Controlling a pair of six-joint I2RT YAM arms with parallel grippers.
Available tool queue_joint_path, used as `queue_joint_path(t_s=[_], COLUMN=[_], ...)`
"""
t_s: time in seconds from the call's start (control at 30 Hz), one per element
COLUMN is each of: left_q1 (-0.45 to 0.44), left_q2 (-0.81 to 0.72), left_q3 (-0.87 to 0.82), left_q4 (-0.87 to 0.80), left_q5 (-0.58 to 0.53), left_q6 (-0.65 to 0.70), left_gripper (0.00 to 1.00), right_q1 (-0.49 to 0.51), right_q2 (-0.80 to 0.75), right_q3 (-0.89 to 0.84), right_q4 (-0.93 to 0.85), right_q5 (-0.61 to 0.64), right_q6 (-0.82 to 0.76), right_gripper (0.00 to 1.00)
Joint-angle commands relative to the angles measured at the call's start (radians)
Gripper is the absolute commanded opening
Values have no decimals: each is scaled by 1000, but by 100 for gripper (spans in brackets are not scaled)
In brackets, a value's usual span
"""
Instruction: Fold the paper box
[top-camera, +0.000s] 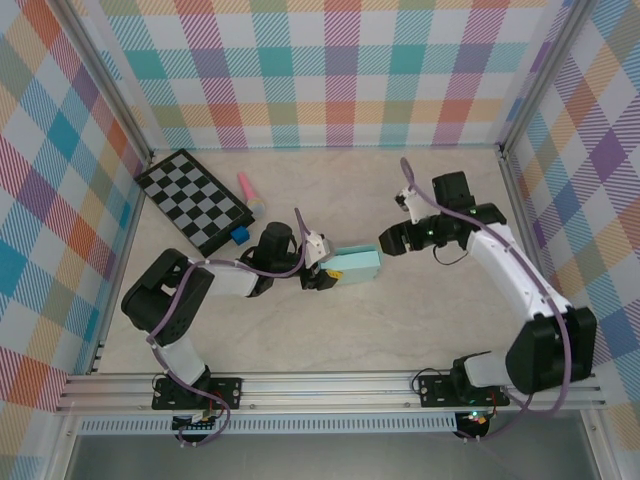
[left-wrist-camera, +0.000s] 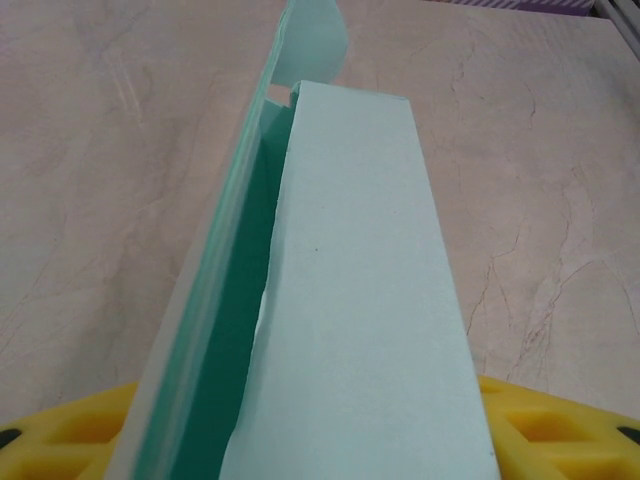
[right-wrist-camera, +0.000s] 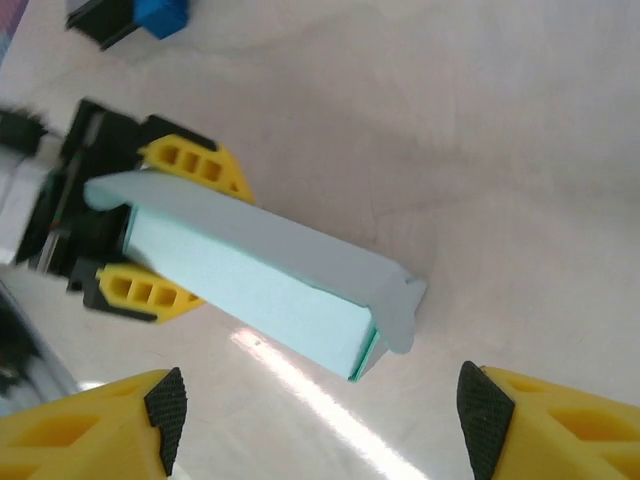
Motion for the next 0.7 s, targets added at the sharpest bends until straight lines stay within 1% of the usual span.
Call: queue_joint_path(t_s=[0.0, 0.07, 0.1, 0.13, 0.17, 0.27, 0.37, 0.43, 0.5, 0.6, 0.67], left_q1=[-15, -18, -23, -26, -27, -30, -37, -42, -43, -47, -51], left_q2=[31, 48, 54, 59, 63, 67, 63, 61, 61, 65, 74], left_q3=[4, 20, 23, 27, 31, 33, 40, 39, 37, 32, 21], left_q4=[82, 95, 105, 106, 107, 108, 68, 57, 63, 73, 112], left_q5=[69, 98, 103, 108, 113, 117, 113, 110, 103, 86, 72], left_q6=[-14, -20, -19, -14, -10, 2, 35, 49, 49, 49, 40], left_gripper=[59, 58, 58, 58, 58, 58, 58, 58, 58, 58, 58], right_q1=[45, 58, 59, 59, 59, 73, 83, 85, 98, 128, 145], right_q2=[-48, -52, -57, -59, -49, 35, 70, 113, 176, 249, 284], right_q3=[-51, -64, -81, -94, -89, 1, 2, 29, 86, 134, 160], right_q4=[60, 0, 5, 38, 47, -61, 7, -1, -69, -131, -148], right_q5=[-52, -140, -165, -175, -174, -138, -79, -85, -90, -86, -69], right_q6=[-558, -835, -931, -963, -977, -1057, -1075, -1083, -1093, -1099, -1088], right_gripper=[76, 82, 85, 88, 89, 89, 88, 83, 77, 76, 72])
